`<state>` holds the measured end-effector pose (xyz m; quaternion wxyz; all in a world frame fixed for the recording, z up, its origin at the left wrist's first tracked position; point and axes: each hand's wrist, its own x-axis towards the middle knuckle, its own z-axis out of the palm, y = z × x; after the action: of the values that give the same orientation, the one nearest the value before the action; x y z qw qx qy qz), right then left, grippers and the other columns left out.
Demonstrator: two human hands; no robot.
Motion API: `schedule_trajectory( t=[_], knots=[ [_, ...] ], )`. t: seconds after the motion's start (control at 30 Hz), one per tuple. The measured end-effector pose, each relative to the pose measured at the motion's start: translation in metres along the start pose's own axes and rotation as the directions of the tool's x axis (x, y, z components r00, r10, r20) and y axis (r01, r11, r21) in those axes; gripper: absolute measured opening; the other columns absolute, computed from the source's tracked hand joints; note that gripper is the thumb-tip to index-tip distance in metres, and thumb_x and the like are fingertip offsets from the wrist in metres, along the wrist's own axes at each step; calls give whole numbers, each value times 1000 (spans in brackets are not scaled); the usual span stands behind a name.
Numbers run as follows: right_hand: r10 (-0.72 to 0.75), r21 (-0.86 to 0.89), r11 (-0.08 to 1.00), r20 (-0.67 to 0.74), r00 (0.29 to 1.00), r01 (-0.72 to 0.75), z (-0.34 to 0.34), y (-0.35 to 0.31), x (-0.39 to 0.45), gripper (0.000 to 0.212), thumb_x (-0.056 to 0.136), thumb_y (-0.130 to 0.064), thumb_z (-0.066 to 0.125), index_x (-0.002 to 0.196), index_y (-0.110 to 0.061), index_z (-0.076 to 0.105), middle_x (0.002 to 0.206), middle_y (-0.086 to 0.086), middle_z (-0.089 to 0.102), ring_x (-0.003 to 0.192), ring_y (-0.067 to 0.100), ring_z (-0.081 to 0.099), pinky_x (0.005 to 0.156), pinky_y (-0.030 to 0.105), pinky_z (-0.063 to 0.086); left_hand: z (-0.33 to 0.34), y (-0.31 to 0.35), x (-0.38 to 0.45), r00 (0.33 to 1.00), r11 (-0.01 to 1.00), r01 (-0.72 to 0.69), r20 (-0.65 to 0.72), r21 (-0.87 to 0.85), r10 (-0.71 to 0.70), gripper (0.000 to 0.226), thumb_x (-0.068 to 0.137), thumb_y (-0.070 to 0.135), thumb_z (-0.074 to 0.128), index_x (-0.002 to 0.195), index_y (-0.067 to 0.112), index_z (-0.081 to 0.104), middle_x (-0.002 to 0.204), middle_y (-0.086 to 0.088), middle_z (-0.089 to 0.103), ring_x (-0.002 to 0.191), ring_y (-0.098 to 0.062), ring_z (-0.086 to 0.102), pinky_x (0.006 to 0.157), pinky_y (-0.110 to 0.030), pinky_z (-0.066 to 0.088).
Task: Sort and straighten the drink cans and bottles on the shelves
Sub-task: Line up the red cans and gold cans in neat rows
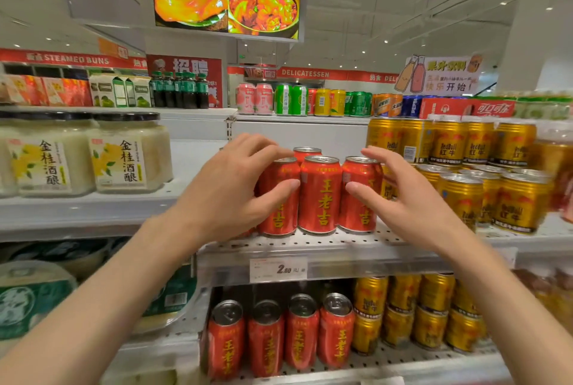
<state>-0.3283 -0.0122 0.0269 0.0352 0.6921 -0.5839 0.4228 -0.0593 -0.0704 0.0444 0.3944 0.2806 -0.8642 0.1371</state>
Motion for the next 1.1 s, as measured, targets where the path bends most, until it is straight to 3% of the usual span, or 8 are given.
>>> schedule_trajectory(
  t=[0.07, 0.17, 0.3, 0.4, 0.57, 0.83, 1.1],
  knots=[
    [44, 29, 999, -85, 995, -42, 4, 2, -18, 67, 89, -54, 63, 149, -33, 41, 156, -14, 40, 138, 5, 41, 110, 29, 40, 2, 13, -16, 998, 994, -2, -67, -114, -6, 45, 92, 48, 57, 127, 20, 62, 118, 5, 61, 114, -13, 54, 96, -35, 47],
    [137, 157, 981, -124, 983, -117, 13, 2, -51, 58, 89, -47, 66, 143, -33, 48, 143, -15, 51, 128, 0, 50, 98, 15, 42, 11, 29, -44, 993, 960, 36, -95, -278, -65, 38, 93, 40, 61, 124, 19, 63, 115, 9, 63, 110, -7, 58, 94, -28, 48],
    [263, 294, 930, -111, 959, -221, 27, 4, -101, 42, 88, -41, 67, 129, -33, 59, 125, -13, 63, 115, -5, 60, 89, 10, 49, 31, 43, -87, 958, 812, 236, -15, -533, -288, 30, 93, 33, 67, 122, 27, 64, 103, 18, 68, 100, -6, 66, 85, -19, 52],
    [355, 330, 890, -69, 932, -315, 36, 13, -137, 32, 89, -38, 68, 121, -34, 64, 112, -16, 70, 101, -1, 66, 86, 19, 51, 50, 55, -115, 893, 679, 375, 48, -631, -448, 26, 90, 32, 67, 116, 33, 66, 96, 16, 72, 95, -6, 68, 81, -14, 51],
    [469, 376, 812, 35, 883, -446, 42, 41, -169, 20, 93, -33, 68, 112, -35, 68, 100, -17, 73, 93, 7, 72, 86, 31, 59, 83, 79, -134, 790, 483, 540, 218, -689, -573, 22, 91, 26, 67, 110, 37, 68, 97, 12, 73, 95, -8, 69, 86, -29, 55],
    [460, 447, 784, 47, 887, -430, -8, 117, -158, 15, 91, -33, 69, 106, -32, 72, 97, -8, 76, 91, 11, 73, 90, 46, 58, 131, 144, -81, 772, 458, 550, 217, -699, -597, 21, 90, 22, 69, 106, 36, 70, 95, 12, 74, 95, -6, 69, 82, -15, 52],
    [307, 404, 858, 91, 947, -317, -87, 200, -125, 14, 92, -35, 68, 105, -35, 72, 98, -11, 77, 95, 7, 72, 91, 39, 56, 179, 216, -6, 780, 524, 534, 148, -663, -608, 22, 88, 32, 69, 109, 39, 69, 98, 15, 74, 97, -6, 69, 85, -22, 52]
  ],
)
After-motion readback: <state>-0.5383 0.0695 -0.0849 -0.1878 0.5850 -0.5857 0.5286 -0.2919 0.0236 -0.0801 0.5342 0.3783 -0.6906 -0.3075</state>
